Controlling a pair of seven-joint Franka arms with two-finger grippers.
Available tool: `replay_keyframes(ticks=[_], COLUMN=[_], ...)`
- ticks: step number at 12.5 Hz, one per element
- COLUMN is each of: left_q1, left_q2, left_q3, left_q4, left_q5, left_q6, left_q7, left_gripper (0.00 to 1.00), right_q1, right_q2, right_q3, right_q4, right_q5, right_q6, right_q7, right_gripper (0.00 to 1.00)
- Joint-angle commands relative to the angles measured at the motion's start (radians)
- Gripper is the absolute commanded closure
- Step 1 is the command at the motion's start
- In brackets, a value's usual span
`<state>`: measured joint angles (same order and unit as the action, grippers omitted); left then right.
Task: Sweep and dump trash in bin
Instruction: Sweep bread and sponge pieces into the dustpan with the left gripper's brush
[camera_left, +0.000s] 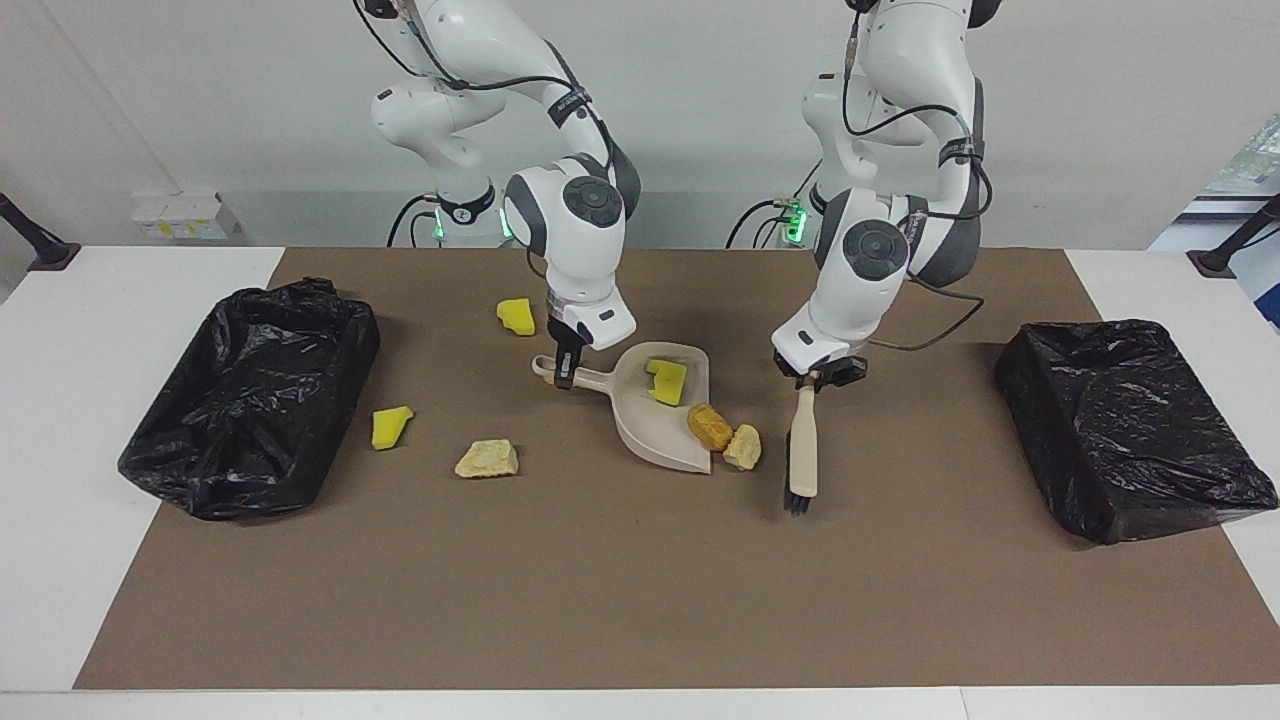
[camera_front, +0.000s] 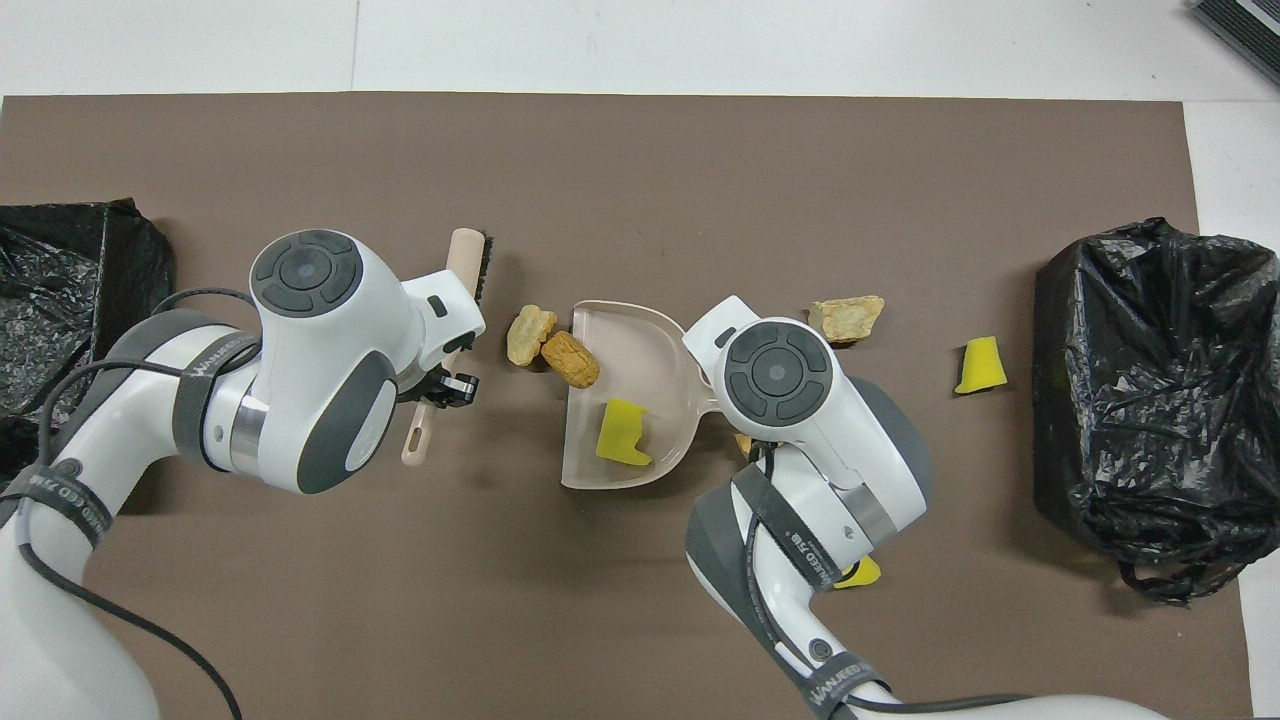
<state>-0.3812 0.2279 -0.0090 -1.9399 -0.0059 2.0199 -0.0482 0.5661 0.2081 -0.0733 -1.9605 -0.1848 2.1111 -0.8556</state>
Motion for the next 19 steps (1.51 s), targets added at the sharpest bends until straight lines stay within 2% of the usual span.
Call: replay_keyframes(ticks=[1,5,8,12,19], left_q1=[-0.025,-0.155,-0.261,-0.245,-0.182], left_q2=[-0.015,-0.057,-0.068,-0.113,-0.241], left_q3=[-0.016,-0.020,-0.022,-0.017,-0.009], left_q4=[-0.037,-0.068,-0.053,0.007,0.007], left_q5=[0.018,-0.009,-0.065,-0.082,-0.082], left_q6=[-0.016,-0.090,-0.107,-0.162,-0.274], left_q7=[0.017,-0.018,-0.184,-0.213,-0.263], left_gripper=[1.00,1.00,1.00,1.00,1.00], right_q1=[-0.002,-0.002,-0.012,-0.043,-0.124], right_q2=[0.011,0.011,0.007,-0.007,-0.035], right_q3=[0.007,0.007,0.007,0.007,0.009], right_q4=[0.002,0.002,0.000,-0.006,-0.024], right_q5=[-0.016,-0.016,-0.018,-0.018,0.027], right_q6=[0.013,0.010,-0.005,-0.017,0.019], right_q7=[0.050,0.050,0.029,-0.036,-0.138], right_gripper=[1.00,1.00,1.00,1.00,1.00])
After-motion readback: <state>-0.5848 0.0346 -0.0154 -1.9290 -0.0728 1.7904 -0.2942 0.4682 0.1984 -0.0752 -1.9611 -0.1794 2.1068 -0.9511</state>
